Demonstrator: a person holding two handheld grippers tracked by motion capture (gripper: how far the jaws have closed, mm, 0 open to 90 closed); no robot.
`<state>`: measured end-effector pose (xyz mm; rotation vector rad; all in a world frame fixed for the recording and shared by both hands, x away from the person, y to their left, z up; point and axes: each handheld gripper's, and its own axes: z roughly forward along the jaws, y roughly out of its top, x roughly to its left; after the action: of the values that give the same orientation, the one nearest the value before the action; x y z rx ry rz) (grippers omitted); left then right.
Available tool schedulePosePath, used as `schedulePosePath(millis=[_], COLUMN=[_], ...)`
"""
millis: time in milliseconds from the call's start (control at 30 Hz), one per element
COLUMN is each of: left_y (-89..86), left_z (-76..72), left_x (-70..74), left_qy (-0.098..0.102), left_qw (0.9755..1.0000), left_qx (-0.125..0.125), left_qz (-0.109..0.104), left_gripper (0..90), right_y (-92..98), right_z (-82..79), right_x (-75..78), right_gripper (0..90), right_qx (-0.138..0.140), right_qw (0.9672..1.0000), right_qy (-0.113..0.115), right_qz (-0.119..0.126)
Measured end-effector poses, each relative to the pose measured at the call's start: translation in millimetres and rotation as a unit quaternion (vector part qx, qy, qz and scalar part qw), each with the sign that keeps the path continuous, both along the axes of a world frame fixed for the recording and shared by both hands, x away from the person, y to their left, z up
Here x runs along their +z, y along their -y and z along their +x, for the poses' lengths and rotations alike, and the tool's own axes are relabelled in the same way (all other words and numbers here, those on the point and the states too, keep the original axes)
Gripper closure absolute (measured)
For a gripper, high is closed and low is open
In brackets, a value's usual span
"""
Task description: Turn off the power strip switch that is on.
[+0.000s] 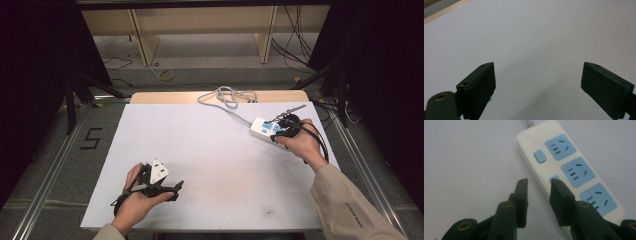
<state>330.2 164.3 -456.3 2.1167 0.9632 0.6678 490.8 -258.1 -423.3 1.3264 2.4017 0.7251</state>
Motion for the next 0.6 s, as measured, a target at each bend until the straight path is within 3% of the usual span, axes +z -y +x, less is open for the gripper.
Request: schedulePosePath(millis=[600], left_y=[-0.2], left_z=[-0.1], left_x=[-0.3], left_qy=[0.000], left_qw=[1.0000], left_qx=[0.002], left_qz=[-0.002], left_gripper=[12.3], right_y=[1.6], right_z=[-23.8], right_x=[9.7], right_gripper=[59.0], right_qx=[0.010], right_qw=[0.9997], right_qy=[0.007], right_qz=[0.023])
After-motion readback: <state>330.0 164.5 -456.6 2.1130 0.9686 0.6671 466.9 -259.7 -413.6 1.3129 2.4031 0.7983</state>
